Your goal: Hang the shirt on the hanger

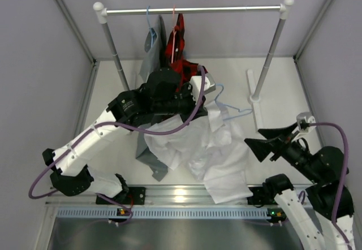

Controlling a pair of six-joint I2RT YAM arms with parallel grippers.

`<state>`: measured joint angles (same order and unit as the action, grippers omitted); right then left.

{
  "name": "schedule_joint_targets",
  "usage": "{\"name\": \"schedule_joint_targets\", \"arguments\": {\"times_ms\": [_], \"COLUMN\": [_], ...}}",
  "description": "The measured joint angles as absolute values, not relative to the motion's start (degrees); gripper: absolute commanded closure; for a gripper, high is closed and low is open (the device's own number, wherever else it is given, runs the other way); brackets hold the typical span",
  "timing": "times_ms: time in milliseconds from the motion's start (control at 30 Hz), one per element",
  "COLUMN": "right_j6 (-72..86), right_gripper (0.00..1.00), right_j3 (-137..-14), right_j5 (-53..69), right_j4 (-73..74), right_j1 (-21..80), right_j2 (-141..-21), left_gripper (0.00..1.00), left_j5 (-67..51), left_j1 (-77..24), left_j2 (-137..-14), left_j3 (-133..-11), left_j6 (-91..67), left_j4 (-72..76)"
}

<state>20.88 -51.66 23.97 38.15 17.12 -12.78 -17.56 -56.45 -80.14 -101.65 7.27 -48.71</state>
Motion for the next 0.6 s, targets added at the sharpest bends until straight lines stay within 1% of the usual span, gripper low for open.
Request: {"name": "schedule_joint_targets", "arguments": {"times_ms": [100, 200, 267, 300, 367, 400, 500, 600], "right_j6": [30.83, 40.47, 45.43, 47.55, 51.37, 52.82, 58.06, 61.36], "right_gripper": [0.20, 0.20, 0.20, 0.24, 0.27, 0.32, 0.35, 0.38], "right_j3": [-44.25, -35.55, -32.64, -31.57, -29.30, -28.10, -22.13, -17.58], "right_j5": [24.53, 25.71, 25.34, 25.02, 23.68, 23.24, 22.98, 22.90], "right_j4": [35.88, 33.93, 33.39, 32.36, 28.75, 26.81, 18.31, 11.60], "right_j1": [17.12, 17.12, 17.15, 17.15, 17.15, 17.15, 17.15, 17.15], "right_j2": [-11.14, -8.80, -7.81, -7.31, -6.52, -6.46, -7.31, -11.31], "left_gripper": [1.00, 1.00, 1.00, 1.00, 1.00, 1.00, 1.00, 1.00], "left_j5": [-10.15, -5.19, -3.03, -2.37, -1.63, -1.43, -1.19, -1.48], "left_j1": [-56.36, -56.36, -56.36, -56.36, -56.36, -56.36, -56.36, -56.36], "left_j2": [-77.87, -75.07, -73.03, -72.12, -70.87, -70.35, -69.34, -69.10], "left_j3": [-96.90, -92.07, -88.84, -87.53, -85.56, -84.66, -82.81, -82.15], "left_j6": [1.85, -2.44, -4.58, -5.32, -6.55, -7.09, -8.23, -9.15], "left_j4": [-43.11, -37.15, -33.23, -31.79, -29.23, -27.99, -25.45, -23.90]}}
